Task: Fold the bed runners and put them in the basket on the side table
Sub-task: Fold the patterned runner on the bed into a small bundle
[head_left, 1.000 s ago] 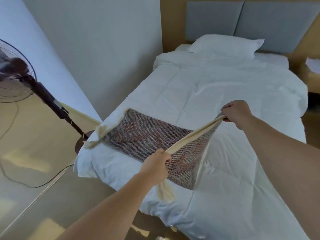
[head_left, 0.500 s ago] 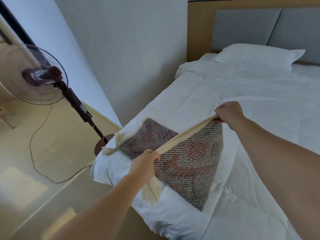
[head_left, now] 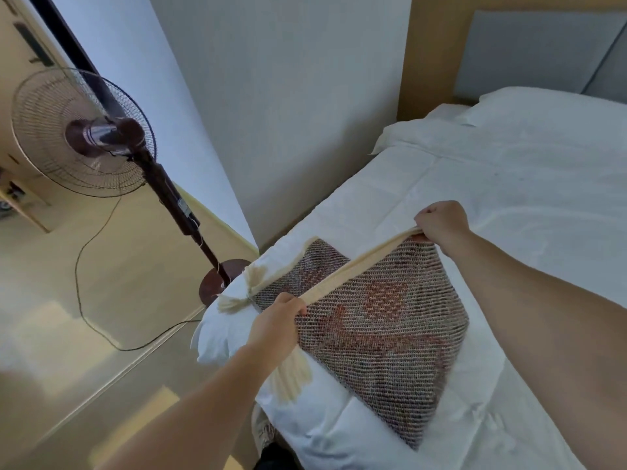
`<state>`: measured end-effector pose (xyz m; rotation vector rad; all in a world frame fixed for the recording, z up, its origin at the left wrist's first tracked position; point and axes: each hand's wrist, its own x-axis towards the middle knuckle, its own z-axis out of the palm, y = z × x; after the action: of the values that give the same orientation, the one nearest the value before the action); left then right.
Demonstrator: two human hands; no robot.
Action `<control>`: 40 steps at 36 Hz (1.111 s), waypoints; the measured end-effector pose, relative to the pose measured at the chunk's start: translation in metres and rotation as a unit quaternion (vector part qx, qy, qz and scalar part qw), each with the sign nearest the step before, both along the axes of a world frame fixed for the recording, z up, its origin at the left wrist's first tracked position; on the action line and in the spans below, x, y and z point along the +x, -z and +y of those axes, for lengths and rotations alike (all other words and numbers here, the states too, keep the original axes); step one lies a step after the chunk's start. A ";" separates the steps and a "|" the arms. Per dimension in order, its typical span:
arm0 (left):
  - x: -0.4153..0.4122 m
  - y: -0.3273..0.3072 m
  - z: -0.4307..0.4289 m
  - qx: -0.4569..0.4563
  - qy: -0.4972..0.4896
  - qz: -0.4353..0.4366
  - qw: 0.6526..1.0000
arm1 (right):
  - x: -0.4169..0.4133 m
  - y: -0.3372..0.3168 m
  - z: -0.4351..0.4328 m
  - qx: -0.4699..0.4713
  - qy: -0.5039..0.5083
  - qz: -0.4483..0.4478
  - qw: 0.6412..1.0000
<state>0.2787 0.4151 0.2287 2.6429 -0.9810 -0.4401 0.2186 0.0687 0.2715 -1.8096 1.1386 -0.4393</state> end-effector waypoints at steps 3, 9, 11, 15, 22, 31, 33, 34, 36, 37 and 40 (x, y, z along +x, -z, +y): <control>0.036 0.014 0.001 0.004 0.012 0.007 1.000 | 0.033 0.013 0.003 -0.004 0.010 0.009 1.000; 0.123 0.043 0.002 0.022 0.055 0.062 0.996 | 0.104 0.039 0.019 0.000 0.052 0.041 0.998; 0.151 0.053 0.003 0.034 0.070 0.085 0.993 | 0.129 0.047 0.027 -0.005 0.066 0.061 0.996; 0.201 0.080 0.004 0.057 0.086 0.126 0.987 | 0.181 0.069 0.038 -0.007 0.074 0.101 0.992; 0.269 0.134 0.003 0.087 0.099 0.184 0.974 | 0.259 0.126 0.041 0.017 0.090 0.135 0.987; 0.319 0.203 -0.004 0.114 0.099 0.242 0.959 | 0.330 0.207 0.027 0.020 0.069 0.197 0.978; 0.326 0.215 -0.004 0.120 0.098 0.248 0.956 | 0.344 0.224 0.026 0.016 0.056 0.218 0.974; 0.329 0.221 -0.004 0.125 0.097 0.253 0.955 | 0.351 0.232 0.025 0.012 0.048 0.232 0.972; 0.334 0.232 -0.005 0.135 0.097 0.262 0.951 | 0.364 0.248 0.026 0.007 0.034 0.259 0.965; 0.337 0.237 -0.005 0.140 0.096 0.265 0.949 | 0.370 0.256 0.026 0.009 0.031 0.267 0.963; 0.345 0.251 -0.003 0.156 0.100 0.271 0.945 | 0.385 0.278 0.027 0.011 0.024 0.288 0.957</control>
<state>0.6242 0.4119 -0.0220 2.4456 -1.0536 -1.3849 0.6035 0.0954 -0.0069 -1.9503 1.5720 0.0936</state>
